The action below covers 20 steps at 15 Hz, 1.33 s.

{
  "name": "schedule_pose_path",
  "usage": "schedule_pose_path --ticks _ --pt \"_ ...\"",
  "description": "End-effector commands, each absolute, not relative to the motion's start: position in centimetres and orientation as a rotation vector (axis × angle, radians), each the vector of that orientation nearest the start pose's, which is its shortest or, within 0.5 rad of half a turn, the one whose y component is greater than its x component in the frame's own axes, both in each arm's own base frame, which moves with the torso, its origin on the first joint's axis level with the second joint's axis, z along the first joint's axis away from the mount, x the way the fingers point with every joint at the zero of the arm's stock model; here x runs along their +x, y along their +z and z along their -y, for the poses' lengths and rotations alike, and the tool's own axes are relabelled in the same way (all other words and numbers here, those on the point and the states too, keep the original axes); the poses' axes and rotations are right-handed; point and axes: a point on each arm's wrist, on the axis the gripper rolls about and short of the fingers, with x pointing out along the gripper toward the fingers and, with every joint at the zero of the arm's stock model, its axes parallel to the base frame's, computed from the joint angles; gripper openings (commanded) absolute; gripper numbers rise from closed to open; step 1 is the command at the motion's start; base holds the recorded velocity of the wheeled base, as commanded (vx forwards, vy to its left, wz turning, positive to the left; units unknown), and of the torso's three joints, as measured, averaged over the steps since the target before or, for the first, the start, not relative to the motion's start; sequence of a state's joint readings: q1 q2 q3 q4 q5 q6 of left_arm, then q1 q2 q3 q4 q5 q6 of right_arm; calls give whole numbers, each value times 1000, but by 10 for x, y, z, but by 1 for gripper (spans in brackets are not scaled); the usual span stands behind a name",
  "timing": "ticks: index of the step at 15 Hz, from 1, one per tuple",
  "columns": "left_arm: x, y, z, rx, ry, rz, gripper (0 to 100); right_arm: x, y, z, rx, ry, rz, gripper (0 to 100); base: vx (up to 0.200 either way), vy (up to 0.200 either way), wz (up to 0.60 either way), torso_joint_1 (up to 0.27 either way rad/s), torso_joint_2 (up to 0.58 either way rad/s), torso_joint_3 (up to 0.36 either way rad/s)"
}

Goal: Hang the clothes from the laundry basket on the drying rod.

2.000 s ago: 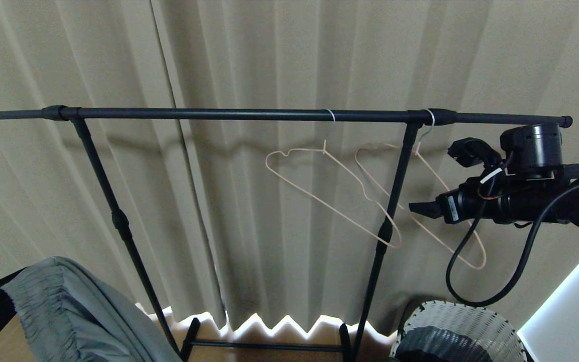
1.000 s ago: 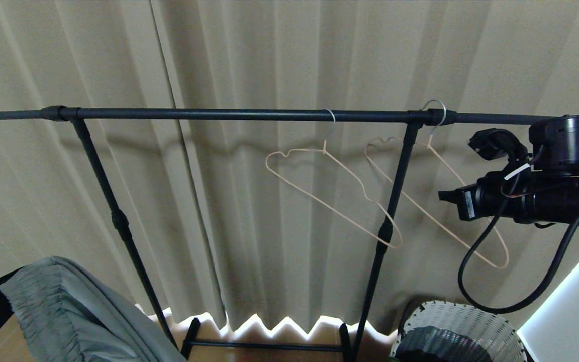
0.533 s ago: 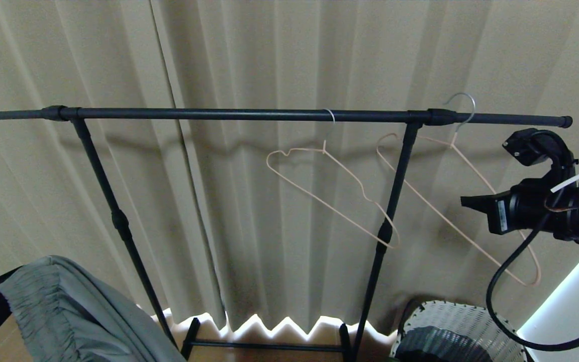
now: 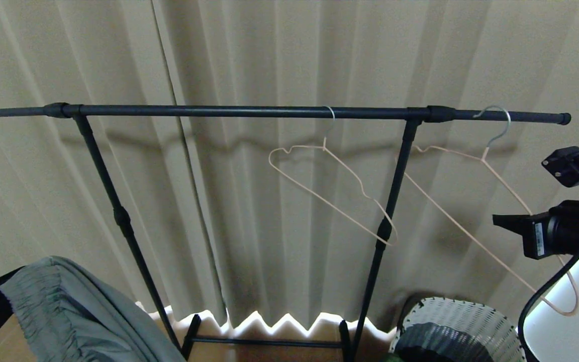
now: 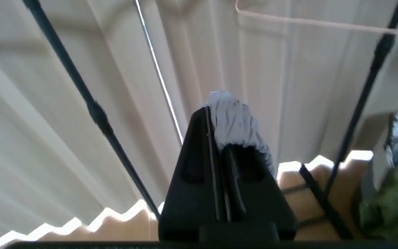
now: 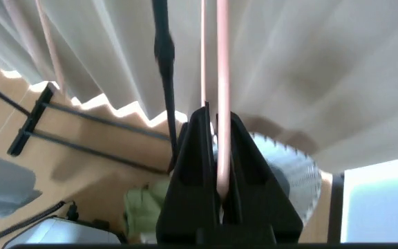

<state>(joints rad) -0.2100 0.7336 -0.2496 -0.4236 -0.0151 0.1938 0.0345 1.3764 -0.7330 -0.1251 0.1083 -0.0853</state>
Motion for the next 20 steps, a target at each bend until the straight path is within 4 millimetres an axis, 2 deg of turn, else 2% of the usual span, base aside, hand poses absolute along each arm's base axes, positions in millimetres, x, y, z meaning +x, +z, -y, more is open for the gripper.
schedule_pose_path --ticks 1,8,16,20 --pt "68 180 15 201 -231 -39 0 204 201 -6 -61 144 -493 0 -200 0 0 -2 2 -2" --pt "68 180 15 198 -230 -36 0 187 190 -1 -55 120 -524 0 -200 0 0 -3 2 3" --pt "68 182 15 188 -228 -33 0 178 194 -3 -59 141 -491 0 0 0 0 0 0 0" --pt "68 181 15 189 -229 -37 0 173 197 -12 -68 187 -471 0 0 200 0 1 2 1"
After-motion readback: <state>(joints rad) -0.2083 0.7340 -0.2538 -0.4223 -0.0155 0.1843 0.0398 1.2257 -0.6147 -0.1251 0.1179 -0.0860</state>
